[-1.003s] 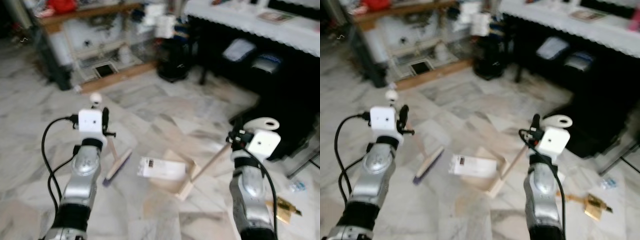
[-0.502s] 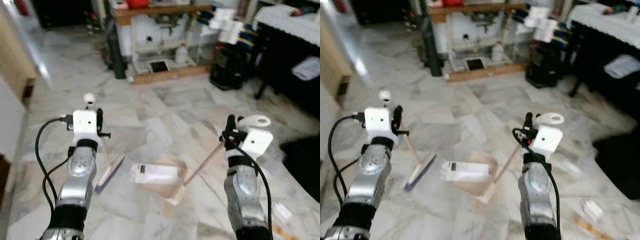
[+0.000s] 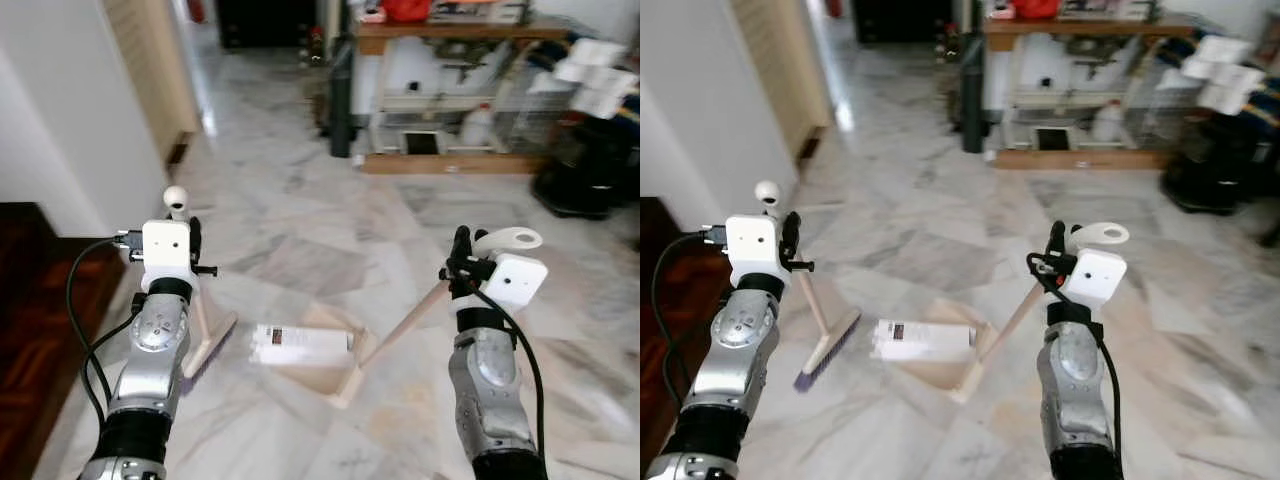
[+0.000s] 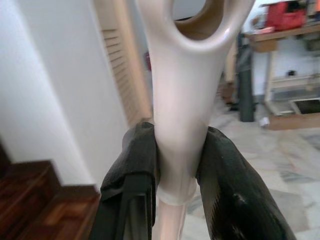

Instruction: Sweep floor

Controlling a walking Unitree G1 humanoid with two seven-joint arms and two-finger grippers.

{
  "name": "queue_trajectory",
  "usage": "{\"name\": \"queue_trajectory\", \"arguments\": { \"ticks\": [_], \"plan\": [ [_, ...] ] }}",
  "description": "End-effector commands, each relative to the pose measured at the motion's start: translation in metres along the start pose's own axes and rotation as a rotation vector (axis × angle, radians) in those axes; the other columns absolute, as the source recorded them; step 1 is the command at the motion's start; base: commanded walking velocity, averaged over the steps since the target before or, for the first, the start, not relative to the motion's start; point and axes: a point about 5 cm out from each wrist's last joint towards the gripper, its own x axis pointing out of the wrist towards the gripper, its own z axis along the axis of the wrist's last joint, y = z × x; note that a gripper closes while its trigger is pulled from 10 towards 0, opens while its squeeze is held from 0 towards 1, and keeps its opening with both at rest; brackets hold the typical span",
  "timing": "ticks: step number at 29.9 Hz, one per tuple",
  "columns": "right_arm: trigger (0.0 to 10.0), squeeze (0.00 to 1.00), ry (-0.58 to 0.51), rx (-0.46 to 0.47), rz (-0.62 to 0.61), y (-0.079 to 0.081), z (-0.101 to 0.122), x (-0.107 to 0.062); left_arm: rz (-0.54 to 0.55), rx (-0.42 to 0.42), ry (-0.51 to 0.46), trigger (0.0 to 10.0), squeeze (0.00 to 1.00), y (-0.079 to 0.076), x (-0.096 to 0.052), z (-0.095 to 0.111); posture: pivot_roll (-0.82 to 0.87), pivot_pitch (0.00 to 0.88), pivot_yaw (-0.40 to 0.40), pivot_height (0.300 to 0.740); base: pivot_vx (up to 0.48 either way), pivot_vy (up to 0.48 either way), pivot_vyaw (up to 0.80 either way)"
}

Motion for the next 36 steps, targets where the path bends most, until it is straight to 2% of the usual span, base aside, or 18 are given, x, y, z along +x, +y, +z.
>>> {"name": "queue_trajectory", "arguments": {
  "ticks": [1, 5, 16, 27, 36],
  "plan": [
    [10.0, 0.00, -0.066, 0.012, 0.021, 0.0068, 0.0131, 0.0064, 0.010, -0.003, -0.032, 10.0, 0.00, 0.0023, 0.0029, 0.0084, -0.01, 0.003, -0.007, 0.740, 0.000, 0.000, 0.80],
    [10.0, 0.00, -0.069, 0.015, 0.024, 0.0065, 0.0136, 0.0069, 0.007, -0.010, -0.024, 10.0, 0.00, 0.0011, 0.0014, 0.0059, -0.02, 0.000, -0.010, 0.740, 0.000, 0.000, 0.69],
    [10.0, 0.00, -0.065, 0.025, 0.041, 0.0036, 0.0136, 0.0074, 0.021, -0.019, -0.018, 10.0, 0.00, 0.0018, -0.0011, 0.0015, -0.02, 0.000, -0.021, 0.740, 0.000, 0.000, 0.00],
    [10.0, 0.00, -0.060, 0.033, 0.069, 0.0076, 0.0137, 0.0091, 0.002, -0.020, -0.039, 10.0, 0.00, -0.0018, -0.0021, 0.0049, -0.02, 0.000, -0.025, 0.740, 0.000, 0.000, 0.00],
    [10.0, 0.00, -0.061, 0.031, 0.061, 0.0040, 0.0146, 0.0087, -0.001, -0.021, -0.044, 10.0, 0.00, -0.0030, -0.0024, 0.0057, -0.02, 0.000, -0.025, 0.740, 0.000, 0.000, 0.00]
  ]
}}
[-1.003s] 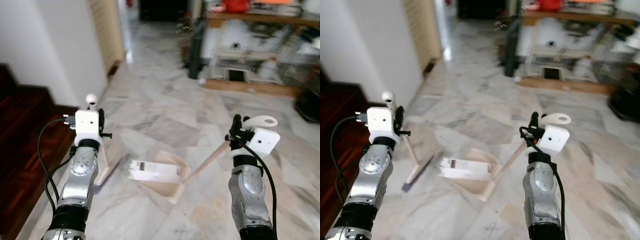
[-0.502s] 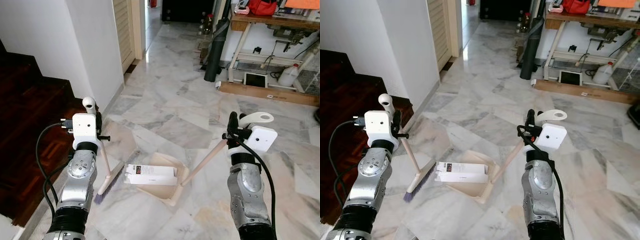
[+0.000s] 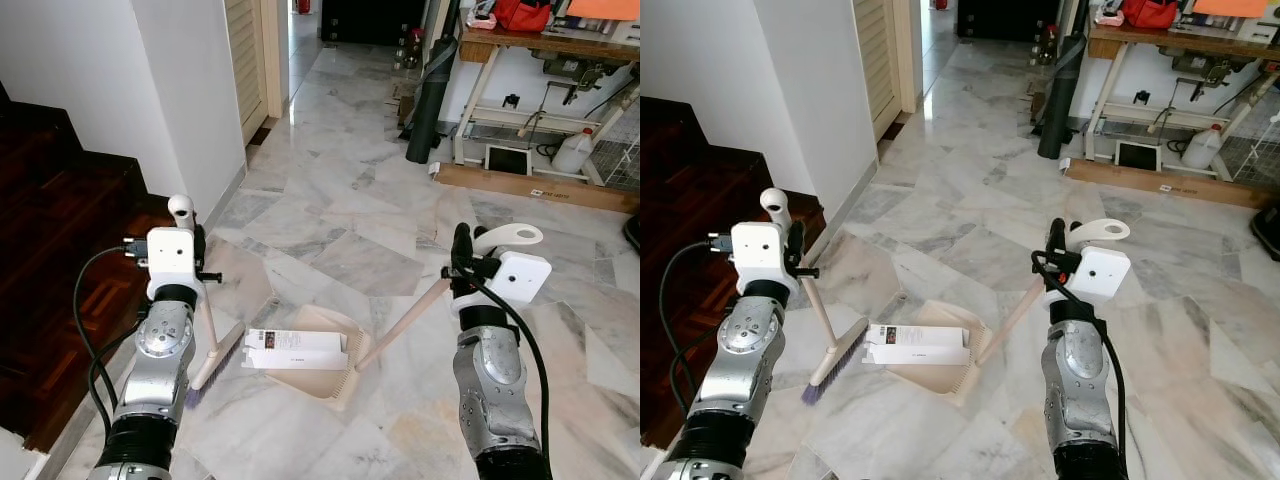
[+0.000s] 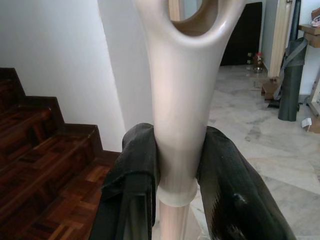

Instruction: Sweep floor

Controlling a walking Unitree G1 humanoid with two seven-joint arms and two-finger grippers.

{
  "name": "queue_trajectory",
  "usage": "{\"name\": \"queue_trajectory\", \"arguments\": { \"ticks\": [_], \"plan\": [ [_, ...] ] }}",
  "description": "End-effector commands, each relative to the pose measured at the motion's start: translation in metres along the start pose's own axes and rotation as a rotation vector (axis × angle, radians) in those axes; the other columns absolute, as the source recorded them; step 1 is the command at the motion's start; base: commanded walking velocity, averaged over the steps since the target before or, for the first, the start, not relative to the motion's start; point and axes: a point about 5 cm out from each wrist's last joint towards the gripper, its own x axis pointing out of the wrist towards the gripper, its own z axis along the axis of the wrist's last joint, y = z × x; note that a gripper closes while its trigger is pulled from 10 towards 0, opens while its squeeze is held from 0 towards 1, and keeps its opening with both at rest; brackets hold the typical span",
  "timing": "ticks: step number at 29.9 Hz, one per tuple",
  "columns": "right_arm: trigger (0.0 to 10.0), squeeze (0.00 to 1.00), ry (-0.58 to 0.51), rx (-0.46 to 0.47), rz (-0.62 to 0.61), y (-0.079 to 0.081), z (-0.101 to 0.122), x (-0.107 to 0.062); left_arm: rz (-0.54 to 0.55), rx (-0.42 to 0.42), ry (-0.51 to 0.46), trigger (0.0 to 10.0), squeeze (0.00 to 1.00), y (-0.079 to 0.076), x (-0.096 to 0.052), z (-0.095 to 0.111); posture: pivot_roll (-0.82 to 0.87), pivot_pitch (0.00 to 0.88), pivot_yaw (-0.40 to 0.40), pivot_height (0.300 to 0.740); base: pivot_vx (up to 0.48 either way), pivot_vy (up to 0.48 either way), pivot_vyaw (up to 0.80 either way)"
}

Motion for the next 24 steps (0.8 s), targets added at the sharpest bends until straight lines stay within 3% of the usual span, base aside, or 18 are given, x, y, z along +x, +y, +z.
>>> {"name": "queue_trajectory", "arguments": {
  "ticks": [1, 24],
  "plan": [
    [10.0, 0.00, -0.051, 0.020, -0.004, 0.0000, 0.0113, 0.0052, -0.013, 0.004, -0.071, 10.0, 0.00, -0.0024, 0.0026, 0.0130, -0.02, 0.000, -0.025, 0.740, 0.000, 0.000, 0.00],
    [10.0, 0.00, -0.041, 0.019, 0.004, 0.0012, 0.0103, 0.0058, -0.016, -0.004, -0.079, 10.0, 0.00, -0.0036, 0.0027, 0.0151, -0.02, 0.004, -0.030, 0.740, 0.000, 0.000, 0.00]
  ]
}}
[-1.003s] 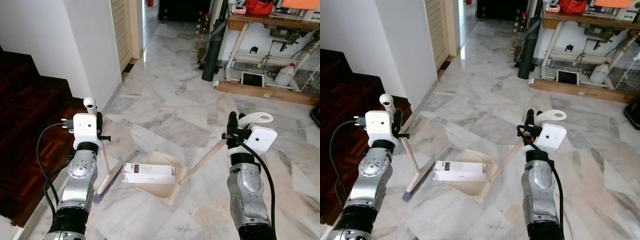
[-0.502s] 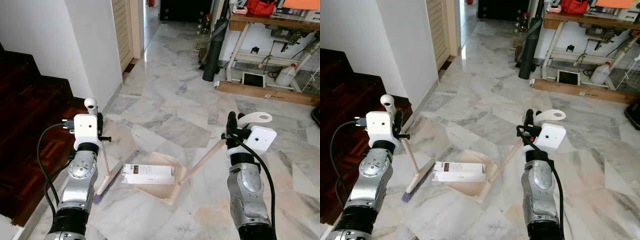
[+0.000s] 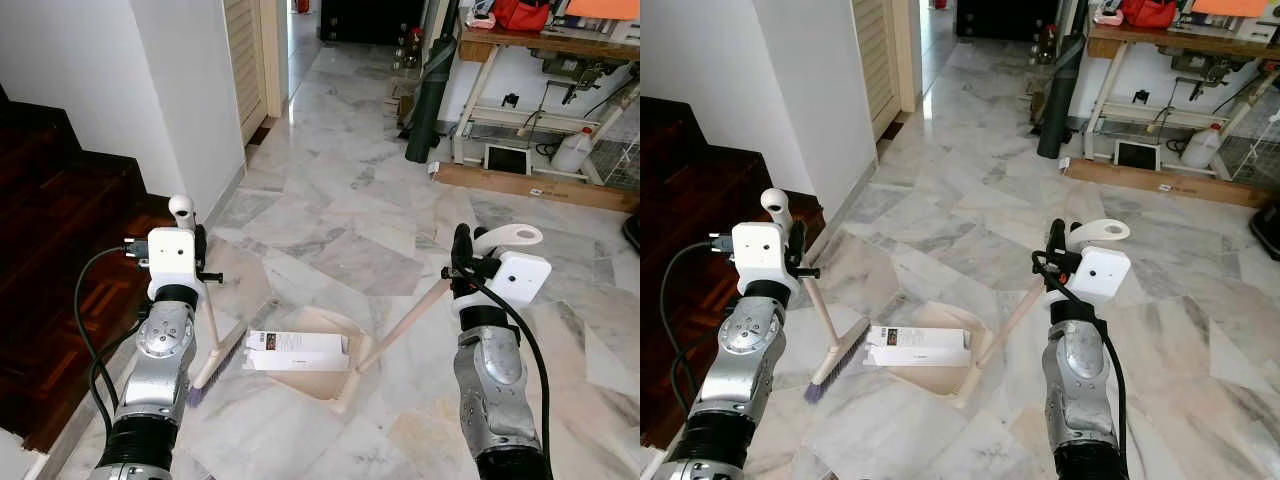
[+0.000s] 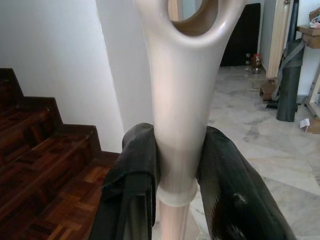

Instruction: Sweep floor

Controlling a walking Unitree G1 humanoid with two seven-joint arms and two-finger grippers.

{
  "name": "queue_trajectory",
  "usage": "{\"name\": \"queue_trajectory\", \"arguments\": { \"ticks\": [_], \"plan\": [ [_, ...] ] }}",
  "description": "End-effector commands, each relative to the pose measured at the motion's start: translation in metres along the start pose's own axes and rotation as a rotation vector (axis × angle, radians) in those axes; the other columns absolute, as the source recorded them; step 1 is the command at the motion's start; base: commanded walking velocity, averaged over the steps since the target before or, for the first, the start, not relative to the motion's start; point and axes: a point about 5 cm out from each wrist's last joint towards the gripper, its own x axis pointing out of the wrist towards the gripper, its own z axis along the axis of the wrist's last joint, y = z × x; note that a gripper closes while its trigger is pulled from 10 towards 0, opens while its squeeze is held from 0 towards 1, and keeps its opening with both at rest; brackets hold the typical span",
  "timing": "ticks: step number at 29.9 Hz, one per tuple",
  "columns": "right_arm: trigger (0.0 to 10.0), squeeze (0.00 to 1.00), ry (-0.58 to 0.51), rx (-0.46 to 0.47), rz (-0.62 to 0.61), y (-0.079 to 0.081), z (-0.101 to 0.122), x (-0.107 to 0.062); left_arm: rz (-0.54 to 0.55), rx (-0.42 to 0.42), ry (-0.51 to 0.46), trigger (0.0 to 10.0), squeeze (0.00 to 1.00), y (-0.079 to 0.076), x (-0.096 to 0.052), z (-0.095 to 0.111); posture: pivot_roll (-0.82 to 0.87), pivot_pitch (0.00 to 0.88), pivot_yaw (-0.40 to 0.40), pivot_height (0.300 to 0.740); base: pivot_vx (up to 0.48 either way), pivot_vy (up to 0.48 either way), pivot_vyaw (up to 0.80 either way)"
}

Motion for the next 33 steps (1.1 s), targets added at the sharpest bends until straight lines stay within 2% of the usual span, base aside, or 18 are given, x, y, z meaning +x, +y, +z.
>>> {"name": "queue_trajectory", "arguments": {
  "ticks": [1, 33],
  "plan": [
    [10.0, 0.00, -0.050, 0.019, 0.002, 0.0012, 0.0111, 0.0057, -0.014, -0.002, -0.076, 10.0, 0.00, -0.0029, 0.0028, 0.0145, -0.02, 0.004, -0.030, 0.740, -0.251, 0.000, 0.00],
    [10.0, 0.00, -0.040, 0.017, 0.008, 0.0010, 0.0097, 0.0044, -0.016, -0.003, -0.081, 10.0, 0.00, -0.0035, 0.0028, 0.0153, -0.02, 0.003, -0.033, 0.740, -0.253, 0.000, 0.00]
  ]
}}
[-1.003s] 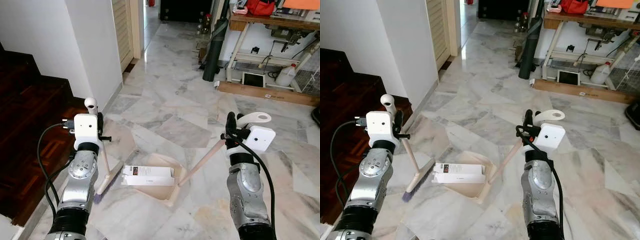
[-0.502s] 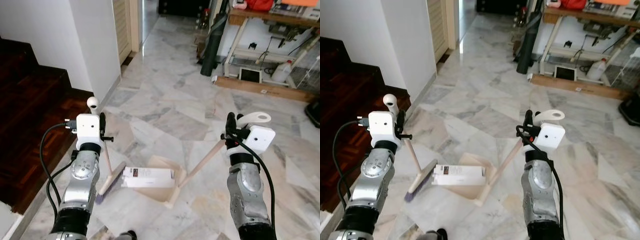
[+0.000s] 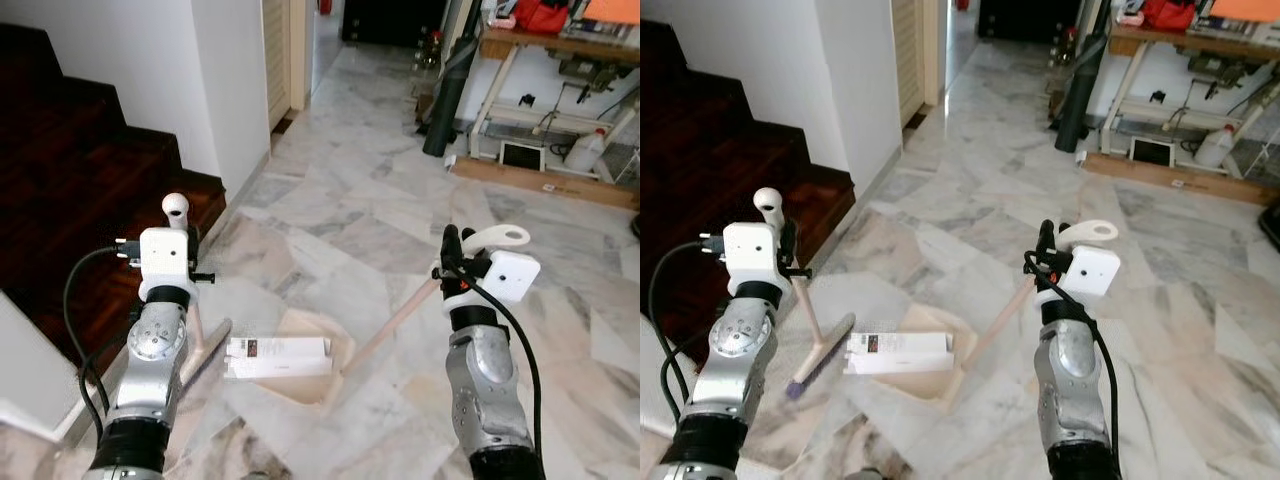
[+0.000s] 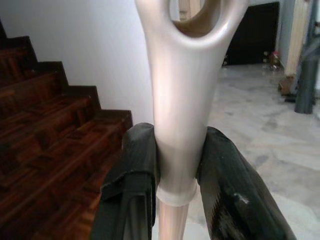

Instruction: Sweep floor

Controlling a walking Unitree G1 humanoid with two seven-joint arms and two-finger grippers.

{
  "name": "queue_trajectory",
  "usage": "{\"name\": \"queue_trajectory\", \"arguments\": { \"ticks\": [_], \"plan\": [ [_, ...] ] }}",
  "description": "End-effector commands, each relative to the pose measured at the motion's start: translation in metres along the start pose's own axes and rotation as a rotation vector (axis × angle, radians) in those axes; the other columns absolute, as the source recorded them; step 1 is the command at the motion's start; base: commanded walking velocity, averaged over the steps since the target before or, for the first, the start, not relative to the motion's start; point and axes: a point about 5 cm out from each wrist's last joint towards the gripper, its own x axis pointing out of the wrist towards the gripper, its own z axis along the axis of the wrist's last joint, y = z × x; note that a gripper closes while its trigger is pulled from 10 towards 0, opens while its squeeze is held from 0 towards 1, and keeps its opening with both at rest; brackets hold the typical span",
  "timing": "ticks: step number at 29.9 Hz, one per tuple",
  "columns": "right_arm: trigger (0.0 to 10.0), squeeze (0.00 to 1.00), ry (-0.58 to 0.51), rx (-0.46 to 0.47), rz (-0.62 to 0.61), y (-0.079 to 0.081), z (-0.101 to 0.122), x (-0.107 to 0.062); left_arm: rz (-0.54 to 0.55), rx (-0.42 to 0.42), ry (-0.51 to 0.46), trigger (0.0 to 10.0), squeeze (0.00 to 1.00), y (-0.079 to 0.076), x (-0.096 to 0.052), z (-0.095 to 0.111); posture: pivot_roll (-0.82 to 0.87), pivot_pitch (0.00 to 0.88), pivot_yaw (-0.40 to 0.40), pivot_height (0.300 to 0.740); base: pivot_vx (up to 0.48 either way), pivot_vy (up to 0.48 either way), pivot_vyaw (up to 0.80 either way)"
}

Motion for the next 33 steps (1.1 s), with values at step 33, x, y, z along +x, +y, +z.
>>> {"name": "queue_trajectory", "arguments": {
  "ticks": [33],
  "plan": [
    [10.0, 0.00, -0.059, 0.003, -0.008, -0.0029, 0.0123, 0.0045, -0.023, -0.006, -0.076, 10.0, 0.00, -0.0053, 0.0068, 0.0169, -0.01, 0.000, -0.030, 0.740, -0.252, 0.000, 0.00]
  ]
}}
